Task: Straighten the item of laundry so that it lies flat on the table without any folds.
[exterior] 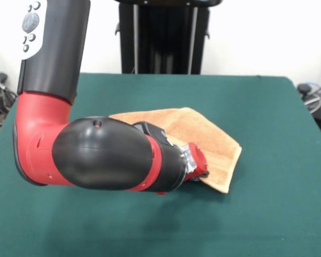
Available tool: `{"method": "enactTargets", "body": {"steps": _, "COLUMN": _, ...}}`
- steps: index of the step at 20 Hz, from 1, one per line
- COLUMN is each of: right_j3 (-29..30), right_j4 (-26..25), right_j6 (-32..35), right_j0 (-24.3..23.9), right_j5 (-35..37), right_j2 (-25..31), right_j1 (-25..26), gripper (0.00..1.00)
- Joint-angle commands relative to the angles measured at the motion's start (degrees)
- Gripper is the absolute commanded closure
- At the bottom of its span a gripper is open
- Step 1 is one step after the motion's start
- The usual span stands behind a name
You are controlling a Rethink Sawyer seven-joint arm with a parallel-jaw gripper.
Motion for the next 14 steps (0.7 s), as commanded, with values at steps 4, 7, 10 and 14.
{"method": "enactTargets", "body": {"steps": 4, "right_j3": -9.1, "right_j4": -3.1, "right_j6": -7.0, "right_j0": 0.3, "right_j5": 8.2, "right_j2": 3.4, "right_j1": 2.9, "gripper": 1.00}}
{"method": "enactTargets", "body": {"steps": 7, "right_j3": -14.1, "right_j4": -5.8, "right_j6": -9.9, "right_j0": -0.1, "right_j5": 12.3, "right_j2": 4.0, "right_j1": 4.9, "gripper": 1.00}}
{"method": "enactTargets", "body": {"steps": 10, "right_j3": -17.7, "right_j4": -7.9, "right_j6": -11.4, "right_j0": -0.6, "right_j5": 15.7, "right_j2": 5.4, "right_j1": 6.7, "gripper": 1.00}}
{"method": "enactTargets", "body": {"steps": 14, "right_j3": -20.7, "right_j4": -10.8, "right_j6": -12.4, "right_j0": -1.4, "right_j5": 19.5, "right_j2": 7.9, "right_j1": 7.9, "gripper": 1.00}}
